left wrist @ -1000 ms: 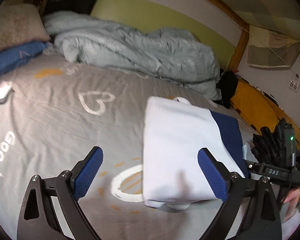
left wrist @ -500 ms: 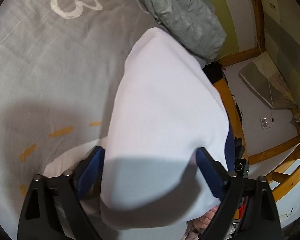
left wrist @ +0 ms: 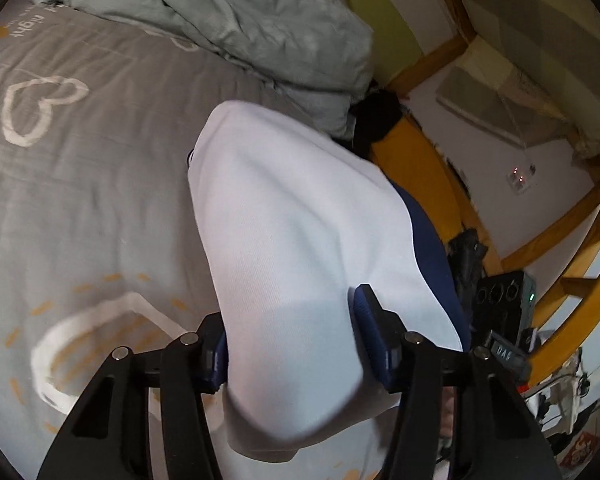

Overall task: Fold large clothes
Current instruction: 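Lift the folded bundle with both tools and carry it onto the black jacket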

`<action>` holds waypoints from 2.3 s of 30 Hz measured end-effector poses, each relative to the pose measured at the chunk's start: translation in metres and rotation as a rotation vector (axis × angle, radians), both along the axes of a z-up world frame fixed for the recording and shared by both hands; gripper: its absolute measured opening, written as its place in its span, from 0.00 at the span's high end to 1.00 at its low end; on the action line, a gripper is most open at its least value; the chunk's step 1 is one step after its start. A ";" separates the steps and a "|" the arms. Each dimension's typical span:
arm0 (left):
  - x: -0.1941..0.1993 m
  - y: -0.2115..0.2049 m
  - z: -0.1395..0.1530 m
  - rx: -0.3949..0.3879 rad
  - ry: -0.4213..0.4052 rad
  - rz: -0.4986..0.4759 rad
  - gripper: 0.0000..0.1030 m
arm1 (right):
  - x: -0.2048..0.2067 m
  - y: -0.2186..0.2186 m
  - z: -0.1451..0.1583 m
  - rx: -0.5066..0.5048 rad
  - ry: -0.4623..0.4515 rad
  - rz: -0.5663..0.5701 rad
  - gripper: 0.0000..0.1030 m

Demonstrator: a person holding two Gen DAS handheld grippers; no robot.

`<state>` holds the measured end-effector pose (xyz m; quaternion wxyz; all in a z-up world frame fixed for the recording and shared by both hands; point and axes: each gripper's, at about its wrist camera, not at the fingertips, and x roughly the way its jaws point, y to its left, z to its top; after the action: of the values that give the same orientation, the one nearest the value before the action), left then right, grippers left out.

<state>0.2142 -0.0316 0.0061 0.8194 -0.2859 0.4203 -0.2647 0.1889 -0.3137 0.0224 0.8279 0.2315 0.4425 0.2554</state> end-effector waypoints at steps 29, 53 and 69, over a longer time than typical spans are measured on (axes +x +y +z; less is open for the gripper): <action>0.020 -0.103 0.082 -0.208 -0.056 -0.225 0.44 | -0.048 -0.088 0.108 -0.063 -0.210 -0.165 0.49; 0.081 -0.414 0.009 -0.100 0.037 -0.433 0.34 | -0.061 -0.342 0.061 -0.290 0.098 -0.870 0.12; 0.037 -0.386 0.099 0.285 -0.367 -0.242 0.11 | -0.107 -0.262 0.125 -0.701 -0.156 -0.964 0.09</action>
<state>0.2509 -0.4179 0.1051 0.8764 -0.0625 0.3288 -0.3462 0.0816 -0.5761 0.1471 0.9074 0.0998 0.2836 -0.2938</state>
